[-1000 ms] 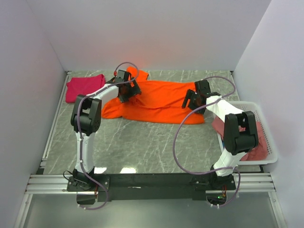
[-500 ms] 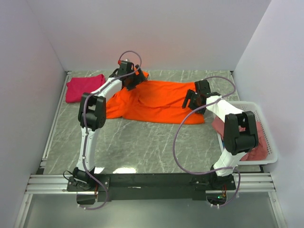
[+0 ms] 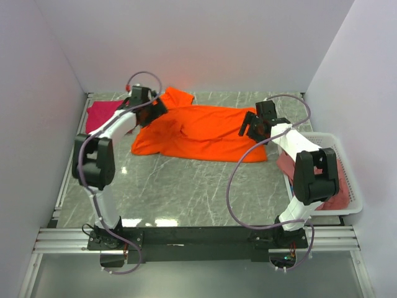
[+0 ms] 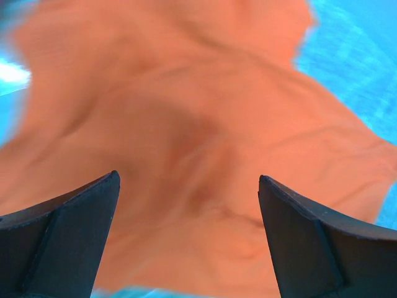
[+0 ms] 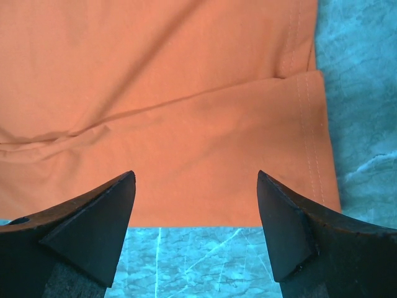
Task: Fold and stack the t-shirts
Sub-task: Fold the tshirt
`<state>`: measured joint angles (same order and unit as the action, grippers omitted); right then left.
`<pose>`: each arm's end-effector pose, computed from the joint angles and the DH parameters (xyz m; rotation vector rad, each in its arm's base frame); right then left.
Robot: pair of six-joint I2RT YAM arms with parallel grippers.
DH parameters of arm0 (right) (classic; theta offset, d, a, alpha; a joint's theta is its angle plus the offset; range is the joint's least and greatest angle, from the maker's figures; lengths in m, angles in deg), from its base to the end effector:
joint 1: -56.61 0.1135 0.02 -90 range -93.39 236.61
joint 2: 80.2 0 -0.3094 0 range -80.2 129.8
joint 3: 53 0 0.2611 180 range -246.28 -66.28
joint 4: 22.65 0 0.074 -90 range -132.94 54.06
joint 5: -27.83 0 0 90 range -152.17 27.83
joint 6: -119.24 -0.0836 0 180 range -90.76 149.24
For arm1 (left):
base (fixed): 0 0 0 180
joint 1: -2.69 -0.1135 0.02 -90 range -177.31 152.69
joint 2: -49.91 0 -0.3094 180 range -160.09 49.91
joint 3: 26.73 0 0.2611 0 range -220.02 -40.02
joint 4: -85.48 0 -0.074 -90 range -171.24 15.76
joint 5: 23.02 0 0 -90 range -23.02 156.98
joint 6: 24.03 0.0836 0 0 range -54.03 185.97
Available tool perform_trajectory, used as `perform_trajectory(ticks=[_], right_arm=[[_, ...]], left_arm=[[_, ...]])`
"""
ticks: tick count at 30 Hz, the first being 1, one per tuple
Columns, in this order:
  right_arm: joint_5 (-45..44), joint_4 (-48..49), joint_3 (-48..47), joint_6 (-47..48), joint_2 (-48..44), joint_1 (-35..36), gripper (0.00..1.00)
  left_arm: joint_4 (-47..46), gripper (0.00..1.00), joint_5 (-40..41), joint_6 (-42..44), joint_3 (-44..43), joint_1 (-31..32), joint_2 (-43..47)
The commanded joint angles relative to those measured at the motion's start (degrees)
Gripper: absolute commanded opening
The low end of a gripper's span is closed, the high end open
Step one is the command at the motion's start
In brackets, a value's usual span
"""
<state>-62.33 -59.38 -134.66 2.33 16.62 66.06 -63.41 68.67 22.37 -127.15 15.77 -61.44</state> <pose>0.4005 0.0664 0.2284 0.3800 2.4668 0.2657 0.4935 -0.1121 0.2466 -0.6335 2.2636 -0.4658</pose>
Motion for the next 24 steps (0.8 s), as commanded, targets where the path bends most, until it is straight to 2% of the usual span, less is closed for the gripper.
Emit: perform_trajectory(ticks=[1, 6, 12, 18, 24], right_arm=[[0.1, 1.4, -2.5, 0.4, 1.4, 0.0, 0.85], [1.1, 1.8, -1.8, -0.4, 4.3, 0.0, 0.85], [0.3, 0.7, 2.2, -1.4, 5.7, 0.0, 0.85], [-0.7, 0.1, 11.1, -3.7, -0.3, -0.1, 0.85], [0.0, -1.1, 21.3, -6.2, -8.0, -0.1, 0.86]], left_arm=[[-1.9, 0.99, 1.1, -1.2, 7.9, -2.1, 4.3], [0.3, 0.99, 0.5, -1.8, 9.8, -2.8, 1.8], [2.7, 0.99, 5.2, -2.5, 15.1, -3.0, 3.7], [3.3, 1.00, 5.5, -5.4, 25.1, -3.1, 8.6], [11.6, 0.99, 9.6, -13.0, 34.2, -2.7, 17.8]])
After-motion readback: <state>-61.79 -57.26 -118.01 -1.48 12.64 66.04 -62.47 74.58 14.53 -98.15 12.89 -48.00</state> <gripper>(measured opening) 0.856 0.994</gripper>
